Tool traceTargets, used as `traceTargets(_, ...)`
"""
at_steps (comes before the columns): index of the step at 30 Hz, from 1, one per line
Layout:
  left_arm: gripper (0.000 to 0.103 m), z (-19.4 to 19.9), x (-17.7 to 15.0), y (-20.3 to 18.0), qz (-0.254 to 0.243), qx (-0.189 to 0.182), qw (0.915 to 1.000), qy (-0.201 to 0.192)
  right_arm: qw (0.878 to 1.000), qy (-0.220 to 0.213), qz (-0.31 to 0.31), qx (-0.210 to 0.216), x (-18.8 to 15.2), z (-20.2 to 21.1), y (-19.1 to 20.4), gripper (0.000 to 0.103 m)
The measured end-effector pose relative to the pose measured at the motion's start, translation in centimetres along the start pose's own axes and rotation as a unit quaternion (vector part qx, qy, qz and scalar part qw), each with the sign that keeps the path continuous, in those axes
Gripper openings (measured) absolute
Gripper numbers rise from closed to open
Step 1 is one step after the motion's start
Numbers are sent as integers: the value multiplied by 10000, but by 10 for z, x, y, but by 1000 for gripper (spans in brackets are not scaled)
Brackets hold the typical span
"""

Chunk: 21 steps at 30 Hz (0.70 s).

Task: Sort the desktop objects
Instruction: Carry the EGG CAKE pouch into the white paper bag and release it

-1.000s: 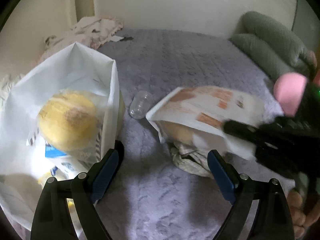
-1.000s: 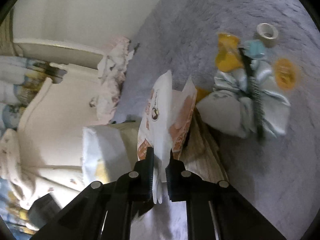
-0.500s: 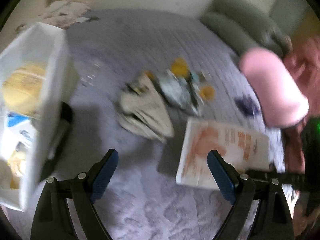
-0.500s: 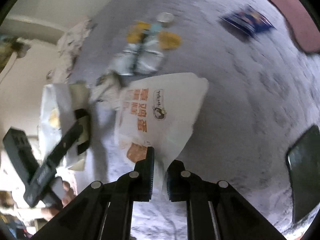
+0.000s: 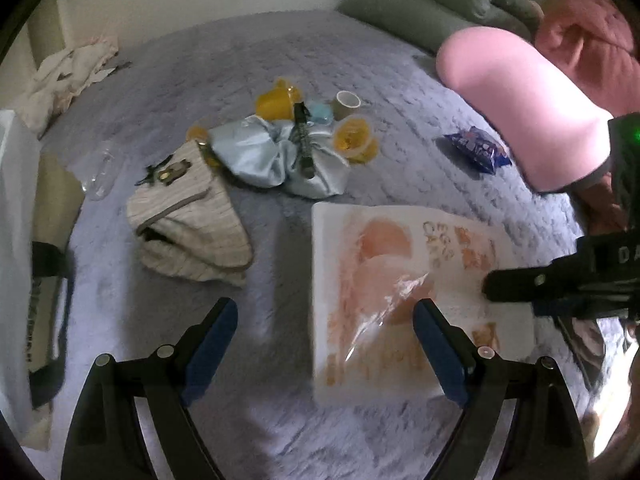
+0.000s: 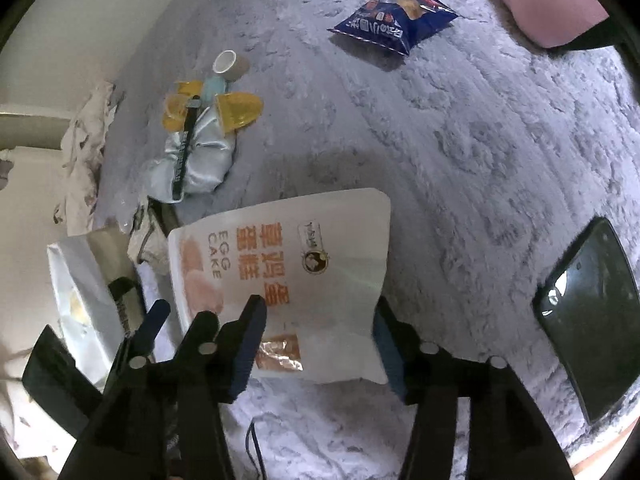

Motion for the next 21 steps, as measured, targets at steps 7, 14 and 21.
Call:
traceTargets(7, 92, -18, -9, -48, -645, 268, 9974, -182, 9994, -5, -220, 251, 8, -33, 7, 69)
traceTargets(14, 88, -13, -8, -43, -453, 198, 9986, -178, 9978, 43, 333, 580, -2, -41, 39, 69)
traceTargets(21, 86, 23, 8, -25, -299, 515, 9970, -488, 9917, -68, 955, 858, -15, -20, 79, 69)
Point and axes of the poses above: each gripper's, at about its wrist camera, not at the fingertips, and z roughly against the way its jaws point, y to its left, x to its top, the point moved 6 cm from there along -z, roughly the way its jaws point, and after that the axes turned 8 degrees about -z, right-handed, at the moved point
